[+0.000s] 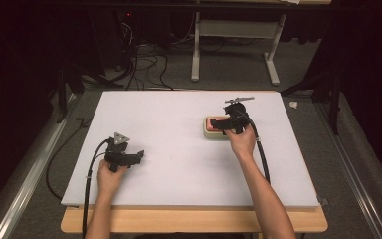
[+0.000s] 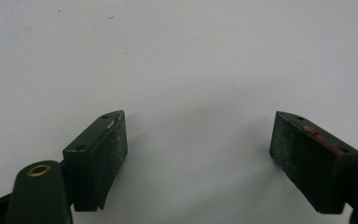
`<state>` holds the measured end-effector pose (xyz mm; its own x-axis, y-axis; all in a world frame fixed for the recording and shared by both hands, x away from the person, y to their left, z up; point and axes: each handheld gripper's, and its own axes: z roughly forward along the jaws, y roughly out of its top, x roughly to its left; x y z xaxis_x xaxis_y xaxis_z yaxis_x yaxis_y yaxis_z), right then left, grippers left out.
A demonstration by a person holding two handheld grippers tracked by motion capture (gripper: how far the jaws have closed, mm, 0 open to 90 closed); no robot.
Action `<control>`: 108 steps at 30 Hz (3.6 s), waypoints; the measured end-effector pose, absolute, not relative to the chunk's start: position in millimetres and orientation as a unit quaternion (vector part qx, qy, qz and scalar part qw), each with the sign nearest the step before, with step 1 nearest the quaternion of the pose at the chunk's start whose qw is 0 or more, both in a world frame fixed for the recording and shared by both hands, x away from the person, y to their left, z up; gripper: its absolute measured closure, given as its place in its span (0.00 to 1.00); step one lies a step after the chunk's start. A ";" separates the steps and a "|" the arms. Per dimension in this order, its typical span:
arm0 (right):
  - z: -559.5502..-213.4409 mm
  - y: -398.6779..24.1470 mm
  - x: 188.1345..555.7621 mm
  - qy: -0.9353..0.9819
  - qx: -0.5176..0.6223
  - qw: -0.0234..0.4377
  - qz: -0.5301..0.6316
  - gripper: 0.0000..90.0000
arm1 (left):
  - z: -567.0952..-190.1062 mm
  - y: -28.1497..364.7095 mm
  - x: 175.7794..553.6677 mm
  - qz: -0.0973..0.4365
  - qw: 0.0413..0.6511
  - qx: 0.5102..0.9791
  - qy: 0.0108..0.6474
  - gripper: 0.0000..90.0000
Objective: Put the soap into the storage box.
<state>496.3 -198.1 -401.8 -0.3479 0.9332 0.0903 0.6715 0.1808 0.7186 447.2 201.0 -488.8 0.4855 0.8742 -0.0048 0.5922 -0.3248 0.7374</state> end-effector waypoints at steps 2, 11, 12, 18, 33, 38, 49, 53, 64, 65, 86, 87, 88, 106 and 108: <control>-399.6 -199.3 493.7 0.744 0.538 0.193 0.346 0.17 | -488.8 201.0 447.2 0.203 0.348 0.788 0.465 0.21; -392.9 -208.5 479.1 0.736 0.533 0.207 0.364 0.19 | -488.7 201.1 447.2 0.202 0.348 0.789 0.465 0.21; -392.7 -209.6 478.3 0.736 0.531 0.209 0.365 0.19 | -488.7 201.1 447.2 0.202 0.348 0.789 0.465 0.21; -387.6 -216.2 470.3 0.736 0.527 0.217 0.365 0.19 | -488.7 201.1 447.2 0.202 0.348 0.789 0.465 0.21; -377.3 -228.4 450.5 0.724 0.523 0.236 0.382 0.20 | -488.7 201.0 447.2 0.202 0.348 0.788 0.465 0.21; -376.9 -232.7 444.6 0.722 0.523 0.238 0.384 0.20 | -488.7 201.1 447.2 0.202 0.348 0.789 0.465 0.21; -377.5 -243.5 429.5 0.715 0.525 0.243 0.393 0.21 | -488.8 201.0 447.2 0.202 0.348 0.788 0.465 0.21; -379.7 -246.8 425.1 0.714 0.525 0.243 0.395 0.21 | -488.7 201.0 447.2 0.202 0.348 0.789 0.465 0.21; -383.2 -255.4 412.0 0.707 0.528 0.247 0.400 0.23 | -488.8 201.0 447.2 0.202 0.348 0.788 0.465 0.21; -384.4 -256.4 410.7 0.707 0.528 0.248 0.400 0.23 | -488.7 201.1 447.2 0.202 0.348 0.789 0.465 0.21; -401.2 -273.6 388.3 0.697 0.541 0.244 0.403 0.25 | -488.8 201.1 447.3 0.202 0.348 0.788 0.466 0.21; -402.5 -274.0 387.1 0.696 0.544 0.242 0.402 0.25 | -488.8 201.1 447.3 0.202 0.348 0.788 0.466 0.21; -403.3 -274.3 386.8 0.697 0.543 0.242 0.402 0.25 | -488.8 201.1 447.3 0.202 0.348 0.788 0.466 0.21; -424.9 -267.6 386.1 0.706 0.546 0.228 0.390 0.26 | -488.8 201.1 447.3 0.202 0.348 0.788 0.466 0.21; -427.8 -266.4 386.5 0.707 0.547 0.225 0.388 0.26 | -488.8 201.1 447.3 0.202 0.348 0.788 0.466 0.21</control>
